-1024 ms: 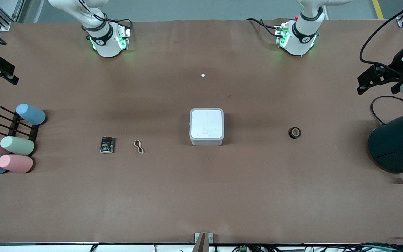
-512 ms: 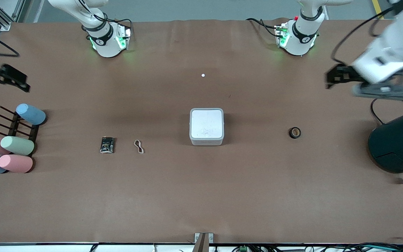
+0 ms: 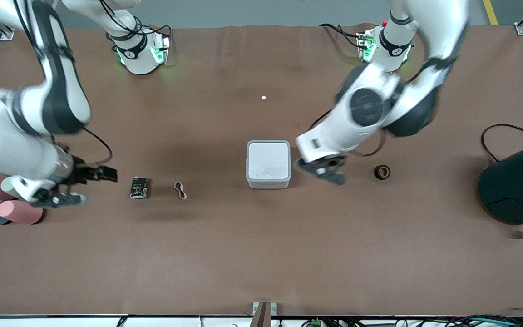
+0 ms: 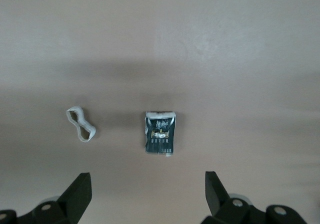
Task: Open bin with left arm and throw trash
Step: 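Press the bin lid with the left gripper while the right gripper grasps the packet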
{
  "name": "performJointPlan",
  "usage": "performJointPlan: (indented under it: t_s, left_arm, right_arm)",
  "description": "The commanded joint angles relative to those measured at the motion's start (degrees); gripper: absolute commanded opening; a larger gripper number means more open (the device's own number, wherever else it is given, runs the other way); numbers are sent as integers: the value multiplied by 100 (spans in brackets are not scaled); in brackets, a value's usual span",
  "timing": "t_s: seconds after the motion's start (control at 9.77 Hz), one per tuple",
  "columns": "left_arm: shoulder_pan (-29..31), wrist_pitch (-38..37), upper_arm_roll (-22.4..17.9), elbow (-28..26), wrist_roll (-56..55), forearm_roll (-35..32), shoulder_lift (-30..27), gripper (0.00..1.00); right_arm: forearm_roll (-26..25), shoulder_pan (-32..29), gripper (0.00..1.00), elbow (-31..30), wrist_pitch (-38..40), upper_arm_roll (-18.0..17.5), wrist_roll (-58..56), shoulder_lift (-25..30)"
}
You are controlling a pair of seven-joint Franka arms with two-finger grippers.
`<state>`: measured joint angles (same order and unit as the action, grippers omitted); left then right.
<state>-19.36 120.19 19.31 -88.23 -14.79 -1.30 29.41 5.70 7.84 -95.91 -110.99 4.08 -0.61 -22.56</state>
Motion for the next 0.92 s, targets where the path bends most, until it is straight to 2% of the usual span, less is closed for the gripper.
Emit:
performJointPlan:
  t_s: [0.0, 0.31, 0.51, 0.61, 0.72, 0.82]
  left_arm:
    - [-425, 747, -24, 359, -846, -274, 704, 0]
    - [-621, 1172, -32, 447, -982, -406, 1075, 0]
    - [-709, 1182, -24, 438, -1289, -406, 1233, 0]
    - [-718, 1312, -24, 430, -1298, -415, 1391, 0]
    - [-727, 1609, -32, 386, -1299, -415, 1523, 0]
    - [-710, 1621, -32, 368, -1394, -424, 1524, 0]
  right_arm:
    - [133, 112, 100, -224, -516, 5, -105, -423]
    - [133, 157, 100, -1313, -1844, -3, -475, -433]
    - [142, 148, 100, -1527, -2171, -12, -475, -555]
    - [151, 131, 93, -1580, -2312, -21, -475, -722]
    - [160, 148, 78, -1589, -2348, -30, -475, -819]
    - [168, 157, 41, -1572, -2340, -73, -475, -837]
